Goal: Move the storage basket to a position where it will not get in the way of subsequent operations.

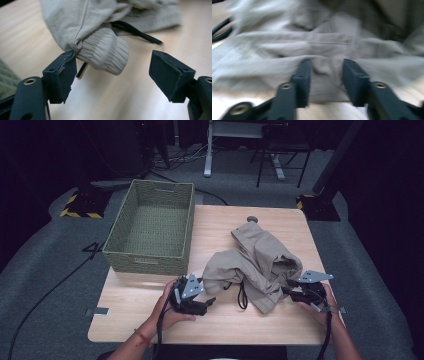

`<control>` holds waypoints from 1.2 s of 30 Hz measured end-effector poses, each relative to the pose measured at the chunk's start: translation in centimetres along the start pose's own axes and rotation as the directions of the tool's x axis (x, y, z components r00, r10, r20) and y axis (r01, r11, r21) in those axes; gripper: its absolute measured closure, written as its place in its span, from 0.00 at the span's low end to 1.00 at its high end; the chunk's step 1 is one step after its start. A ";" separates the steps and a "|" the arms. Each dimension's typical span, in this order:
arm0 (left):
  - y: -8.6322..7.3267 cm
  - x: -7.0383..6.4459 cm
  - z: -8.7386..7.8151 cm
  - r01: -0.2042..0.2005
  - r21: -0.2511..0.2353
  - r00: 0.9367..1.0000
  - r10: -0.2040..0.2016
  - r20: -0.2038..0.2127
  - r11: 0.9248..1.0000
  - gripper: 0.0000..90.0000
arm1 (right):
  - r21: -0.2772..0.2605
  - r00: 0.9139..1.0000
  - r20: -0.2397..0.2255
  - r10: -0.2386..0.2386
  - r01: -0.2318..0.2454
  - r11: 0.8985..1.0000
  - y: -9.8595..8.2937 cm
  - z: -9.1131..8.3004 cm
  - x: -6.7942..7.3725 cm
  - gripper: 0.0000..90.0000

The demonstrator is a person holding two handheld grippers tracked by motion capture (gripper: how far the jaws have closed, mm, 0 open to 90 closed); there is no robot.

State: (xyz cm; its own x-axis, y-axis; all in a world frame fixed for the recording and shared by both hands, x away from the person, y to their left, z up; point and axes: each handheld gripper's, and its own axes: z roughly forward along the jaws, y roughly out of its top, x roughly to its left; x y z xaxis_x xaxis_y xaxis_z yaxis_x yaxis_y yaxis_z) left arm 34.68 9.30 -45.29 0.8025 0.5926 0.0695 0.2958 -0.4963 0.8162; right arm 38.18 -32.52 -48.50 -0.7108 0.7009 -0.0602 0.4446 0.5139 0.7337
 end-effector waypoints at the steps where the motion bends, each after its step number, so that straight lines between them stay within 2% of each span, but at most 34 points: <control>1: 0.3 0.5 0.6 0.012 0.003 1.000 -0.012 -0.007 1.000 0.25 | 0.000 1.000 -0.015 0.000 0.000 1.000 -0.1 0.1 0.1 0.71; 4: 1.1 1.7 2.3 0.049 0.017 0.999 -0.049 -0.014 0.999 0.24 | 0.021 0.999 -0.038 -0.021 0.022 1.000 -0.2 0.4 0.6 0.74; 6: 1.7 2.1 3.2 0.046 0.028 0.999 -0.045 -0.029 0.999 0.22 | 0.029 0.998 -0.055 -0.028 0.030 0.999 -0.3 0.5 1.1 0.75; 8: 2.5 2.3 3.5 0.045 0.019 0.999 -0.044 -0.021 0.999 0.21 | 0.027 0.998 -0.055 -0.031 0.033 0.999 -0.4 0.6 1.5 0.75; 11: 3.9 2.3 2.7 0.026 -0.039 1.000 -0.027 -0.009 0.999 0.19 | 0.027 0.997 -0.071 -0.036 0.038 0.999 -0.5 0.5 2.2 0.75; 15: 6.8 2.1 0.8 0.012 -0.127 1.000 -0.011 0.005 0.992 0.18 | 0.023 0.994 -0.099 -0.037 0.039 0.999 -0.3 0.6 3.0 0.74; 17: 8.0 1.6 0.1 -0.001 -0.158 1.000 0.004 0.018 0.987 0.18 | 0.022 0.993 -0.112 -0.025 0.028 0.999 -0.1 0.8 3.4 0.73; 19: 8.8 0.6 -0.2 -0.026 -0.186 0.999 0.034 0.040 0.982 0.18 | 0.027 0.993 -0.118 -0.032 0.035 0.999 0.1 1.0 3.9 0.70; 21: 9.1 -0.8 0.1 -0.050 -0.194 0.994 0.068 0.088 0.980 0.18 | 0.031 0.991 -0.128 -0.036 0.041 0.999 0.4 1.0 4.4 0.61; 23: 8.8 -2.5 1.1 -0.095 -0.173 0.987 0.115 0.113 0.980 0.19 | 0.020 0.990 -0.131 -0.050 0.053 0.998 0.6 0.7 4.6 0.55; 25: 8.2 -4.0 2.3 -0.123 -0.147 0.979 0.145 0.144 0.981 0.23 | -0.009 0.991 -0.115 -0.062 0.061 0.998 1.0 -0.4 4.5 0.51; 27: 7.5 -4.9 3.4 -0.129 -0.129 0.968 0.153 0.200 0.983 0.33 | -0.055 0.994 -0.093 -0.053 0.048 0.997 1.4 -2.0 4.0 0.51; 29: 6.9 -5.7 4.8 -0.140 -0.089 0.958 0.157 0.238 0.986 0.36 | -0.096 0.997 -0.032 -0.064 0.061 0.994 1.8 -3.9 3.2 0.51; 30: 6.7 -6.1 5.5 -0.144 -0.067 0.954 0.157 0.256 0.987 0.36 | -0.117 0.998 0.004 -0.055 0.055 0.992 2.0 -4.8 2.8 0.51; 33: 6.1 -7.0 7.6 -0.162 -0.008 0.949 0.158 0.273 0.987 0.35 | -0.186 0.998 0.062 0.002 0.010 0.982 2.5 -6.6 1.2 0.48; 34: 6.0 -7.3 8.4 -0.167 0.006 0.946 0.158 0.282 0.986 0.34 | -0.193 0.995 0.095 0.009 0.009 0.981 2.7 -6.7 0.7 0.46; 36: 5.8 -7.6 9.7 -0.184 0.041 0.949 0.166 0.270 0.982 0.32 | -0.170 0.987 0.160 -0.009 0.037 0.985 3.3 -6.6 0.0 0.44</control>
State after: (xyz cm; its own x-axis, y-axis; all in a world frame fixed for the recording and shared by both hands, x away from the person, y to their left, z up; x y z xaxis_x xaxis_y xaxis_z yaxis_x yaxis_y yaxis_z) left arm 35.35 -4.20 -46.58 0.9500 0.3086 0.0469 0.1644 -0.6225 0.7652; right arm 36.03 -34.11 -41.62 -0.6185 0.7663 -0.1742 0.3191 0.4475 0.8354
